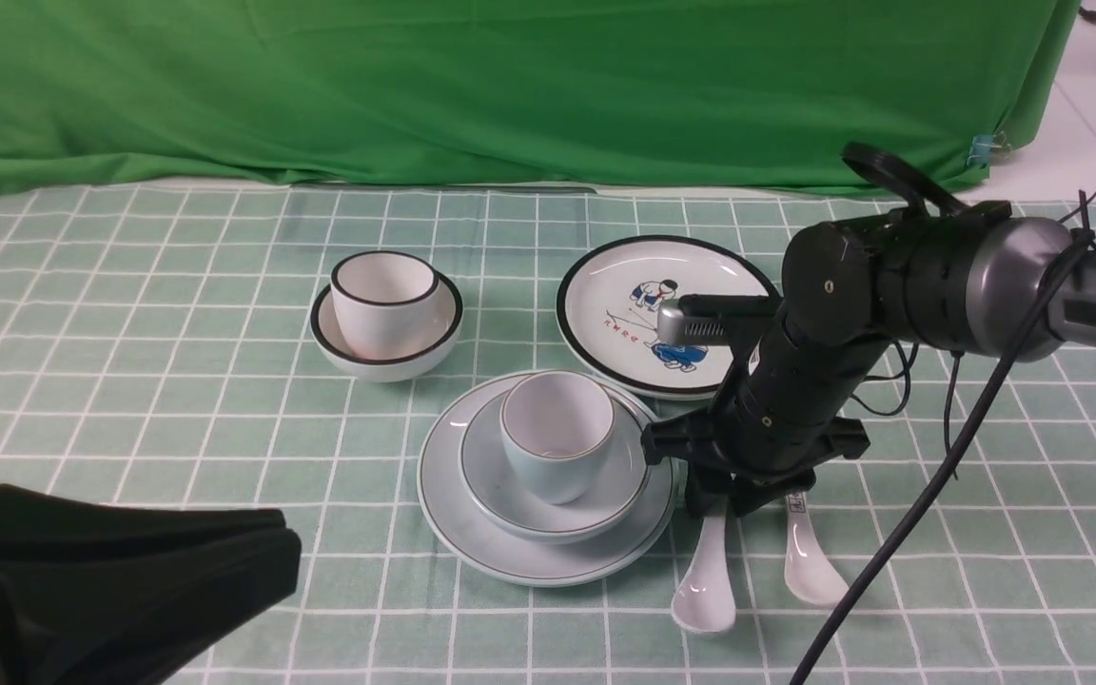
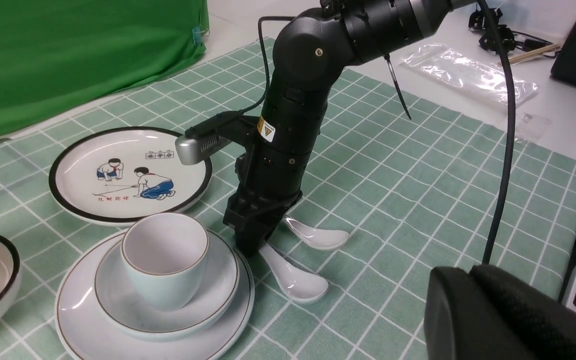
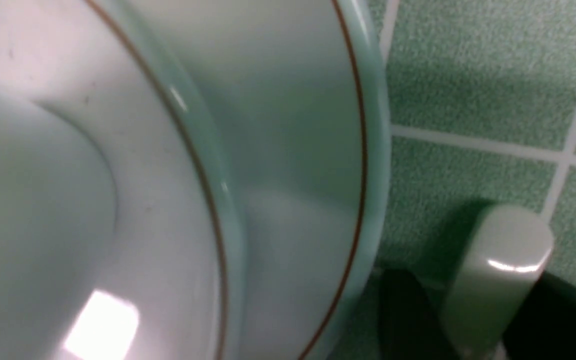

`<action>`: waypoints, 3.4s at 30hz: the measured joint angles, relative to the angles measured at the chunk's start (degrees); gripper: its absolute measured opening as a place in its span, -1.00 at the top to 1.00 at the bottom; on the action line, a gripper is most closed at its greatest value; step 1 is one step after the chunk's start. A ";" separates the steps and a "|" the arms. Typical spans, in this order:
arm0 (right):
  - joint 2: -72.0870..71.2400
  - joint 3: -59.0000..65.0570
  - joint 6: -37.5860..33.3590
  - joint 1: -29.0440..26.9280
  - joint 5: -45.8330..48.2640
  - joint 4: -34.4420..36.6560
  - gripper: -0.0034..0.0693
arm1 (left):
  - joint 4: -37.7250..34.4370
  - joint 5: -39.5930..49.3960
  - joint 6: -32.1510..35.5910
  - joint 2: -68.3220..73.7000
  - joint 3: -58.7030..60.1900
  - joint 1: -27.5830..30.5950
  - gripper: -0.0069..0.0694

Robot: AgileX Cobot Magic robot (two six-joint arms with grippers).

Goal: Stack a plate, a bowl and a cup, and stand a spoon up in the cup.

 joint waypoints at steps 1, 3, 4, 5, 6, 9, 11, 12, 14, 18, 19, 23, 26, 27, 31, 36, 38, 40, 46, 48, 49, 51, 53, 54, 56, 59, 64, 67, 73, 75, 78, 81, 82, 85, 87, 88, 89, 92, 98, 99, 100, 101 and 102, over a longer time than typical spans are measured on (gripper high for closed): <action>0.06 0.00 -0.53 0.00 0.08 0.08 0.24 | 0.00 0.00 0.00 0.00 0.00 0.00 0.79; 0.06 0.00 -2.66 0.00 0.81 0.12 0.44 | 0.00 0.06 0.00 0.00 0.00 0.00 0.79; -0.03 0.00 -3.08 0.00 0.91 0.12 0.43 | 0.00 0.12 0.00 0.00 0.00 0.00 0.79; -0.37 0.00 -4.11 0.00 2.33 0.12 0.43 | 0.00 0.57 0.00 0.00 0.00 0.00 0.79; -0.56 0.00 -4.45 0.00 2.56 0.07 0.43 | 0.00 0.71 0.00 0.00 0.00 0.00 0.79; -4.29 0.00 -6.82 0.00 6.47 -0.18 0.43 | 0.00 1.72 0.00 0.00 0.00 0.00 0.79; -8.88 0.00 -8.03 0.00 7.79 -0.29 0.43 | 0.11 1.74 0.00 0.00 0.00 0.00 0.79; -11.05 0.00 -8.67 0.12 7.92 -0.36 0.43 | 0.22 1.74 0.00 0.00 0.00 0.00 0.79; -15.47 0.00 -10.72 0.45 7.47 -0.70 0.43 | 0.35 1.74 0.00 0.00 0.00 0.00 0.79; -23.85 2.72 -15.59 3.05 -3.64 -1.12 0.43 | 0.42 1.74 0.00 0.00 0.00 0.00 0.79; -25.58 4.22 -16.54 3.67 -6.85 -1.18 0.43 | 0.42 1.74 0.00 0.00 0.00 0.00 0.79; -30.72 12.15 -18.41 7.02 -26.67 -1.18 0.43 | 0.53 1.74 0.00 0.00 0.00 0.00 0.79; -32.26 19.52 -17.66 9.50 -44.57 -1.18 0.43 | 0.60 1.74 0.00 0.00 0.00 0.00 0.79; -32.25 21.89 -16.81 10.33 -51.74 -1.18 0.43 | 0.72 1.74 0.00 0.00 0.00 0.00 0.79; -28.78 30.08 -12.00 12.22 -74.75 -1.37 0.43 | 1.23 1.74 0.00 0.00 0.00 0.00 0.79; -22.54 30.45 -6.96 12.29 -89.46 -6.58 0.43 | 1.75 1.74 0.00 0.00 0.00 0.00 0.79; -20.16 30.09 -4.91 12.29 -92.72 -8.06 0.43 | 2.00 1.74 0.00 0.00 0.00 0.00 0.79; -17.44 29.10 -2.97 12.29 -94.15 -8.76 0.43 | 2.19 1.74 0.00 0.00 0.00 0.00 0.79; -11.37 26.83 -0.11 12.33 -95.07 -11.76 0.43 | 2.62 1.74 0.00 0.00 0.00 0.00 0.79; -10.12 26.78 -0.12 12.33 -95.01 -12.16 0.43 | 2.62 1.74 0.00 0.00 0.00 0.00 0.79; -9.53 26.78 -0.36 12.33 -94.90 -12.32 0.43 | 2.68 1.74 0.00 0.00 0.00 0.00 0.79; -9.28 26.78 -0.94 12.33 -94.33 -12.47 0.43 | 2.75 1.74 0.00 0.00 0.00 0.00 0.79; -8.90 26.76 -1.87 12.33 -94.11 -12.58 0.43 | 2.79 1.74 0.00 0.00 0.00 0.00 0.79; -8.44 26.76 -2.32 12.33 -93.88 -12.64 0.43 | 2.79 1.74 0.00 0.00 0.00 0.00 0.79; -7.75 26.71 -3.29 12.33 -93.74 -12.64 0.43 | 2.79 1.74 0.00 0.00 0.00 0.00 0.79; -6.38 26.71 -3.80 12.33 -93.74 -12.64 0.40 | 2.79 1.74 0.00 0.00 0.00 0.00 0.79; -4.93 26.71 -4.18 12.33 -93.74 -12.64 0.07 | 2.79 1.74 0.00 0.00 0.00 0.00 0.79; -4.99 26.71 -4.29 12.33 -93.87 -12.64 -0.06 | 2.79 1.74 0.00 0.00 0.00 0.00 0.79; -10.17 27.71 -4.48 12.57 -92.42 -12.77 -0.12 | 2.79 1.74 0.00 0.00 0.00 0.00 0.79; -14.84 29.00 -4.66 12.69 -89.43 -12.89 -0.12 | 2.86 1.67 0.02 0.00 0.00 0.00 0.79; -24.81 30.96 -4.70 12.75 -78.13 -13.09 -0.12 | 3.23 1.18 0.86 0.00 0.00 0.00 0.79; -34.99 31.63 -4.70 12.80 -64.55 -13.16 -0.10 | 4.35 0.83 0.91 -0.69 0.20 0.00 0.79; -39.26 31.70 -4.70 12.86 -56.35 -13.19 -0.06 | 4.90 0.43 0.97 -1.51 0.62 0.00 0.79; -49.70 32.54 -4.85 12.86 -38.00 -13.26 0.22 | 5.41 -2.78 1.03 -7.60 5.45 0.00 0.79; -56.11 34.31 -4.85 12.86 -28.46 -13.26 0.44 | 5.41 -6.21 1.03 -12.32 10.42 0.00 0.79; -57.88 35.02 -4.85 12.86 -25.71 -13.26 0.51 | 5.43 -8.04 1.03 -14.79 12.58 0.00 0.79; -60.32 36.14 -4.65 12.86 -23.14 -13.26 0.61 | 5.43 -9.57 1.03 -16.99 15.08 0.00 0.79; -65.86 39.16 -3.18 12.86 -20.15 -13.26 0.71 | 5.43 -13.52 1.03 -21.00 20.29 0.00 0.79; -70.89 41.50 -2.55 12.86 -19.19 -13.26 0.71 | 5.43 -14.54 1.07 -22.79 26.52 0.00 0.79; -71.18 41.56 -2.48 12.86 -19.37 -13.26 0.70 | 5.43 -14.54 1.07 -22.79 27.11 0.00 0.79; -71.39 41.63 -2.43 12.86 -19.59 -13.26 0.69 | 5.43 -14.25 1.07 -22.79 28.06 0.00 0.79; -71.45 41.69 -2.37 12.86 -19.78 -13.26 0.68 | 5.43 -13.91 1.07 -22.79 28.71 0.00 0.79; -71.45 41.73 -2.33 12.86 -19.92 -13.26 0.67 | 5.43 -13.74 1.07 -22.79 29.19 0.00 0.79</action>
